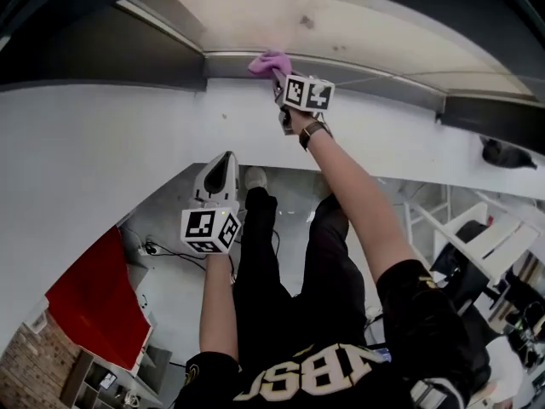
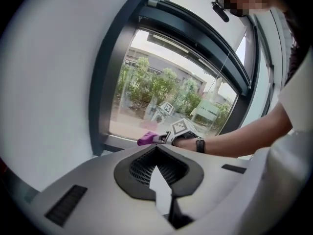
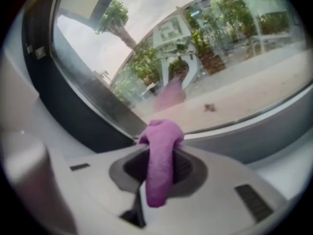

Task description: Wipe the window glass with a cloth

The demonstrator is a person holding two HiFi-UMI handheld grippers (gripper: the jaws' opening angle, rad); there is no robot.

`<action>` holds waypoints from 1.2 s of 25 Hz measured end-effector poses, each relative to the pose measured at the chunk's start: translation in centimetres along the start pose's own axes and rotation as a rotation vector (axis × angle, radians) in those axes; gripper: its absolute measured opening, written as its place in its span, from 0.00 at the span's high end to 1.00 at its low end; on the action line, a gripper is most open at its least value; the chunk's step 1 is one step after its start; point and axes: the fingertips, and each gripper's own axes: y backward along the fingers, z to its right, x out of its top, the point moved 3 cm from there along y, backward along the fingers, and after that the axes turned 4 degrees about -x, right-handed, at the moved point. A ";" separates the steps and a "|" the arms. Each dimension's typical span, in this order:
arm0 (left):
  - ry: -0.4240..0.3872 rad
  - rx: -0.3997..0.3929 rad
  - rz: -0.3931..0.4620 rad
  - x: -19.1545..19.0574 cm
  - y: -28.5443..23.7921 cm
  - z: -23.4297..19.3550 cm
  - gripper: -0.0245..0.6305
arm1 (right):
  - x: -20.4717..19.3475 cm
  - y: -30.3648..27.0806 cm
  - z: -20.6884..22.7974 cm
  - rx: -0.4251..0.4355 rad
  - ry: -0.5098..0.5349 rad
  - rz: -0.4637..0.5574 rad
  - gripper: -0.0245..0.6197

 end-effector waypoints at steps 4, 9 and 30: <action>-0.006 -0.111 -0.003 -0.8 -5.2 7.0 0.94 | 1.5 8.4 13.6 -0.134 -0.133 0.050 0.85; -0.131 -0.247 -0.032 -2.8 -11.3 18.1 0.94 | 3.4 19.4 30.5 -0.331 -0.335 0.182 0.85; -0.193 -0.304 -0.018 2.6 -13.0 35.0 0.94 | 4.8 40.6 24.0 -0.115 -0.198 0.211 0.85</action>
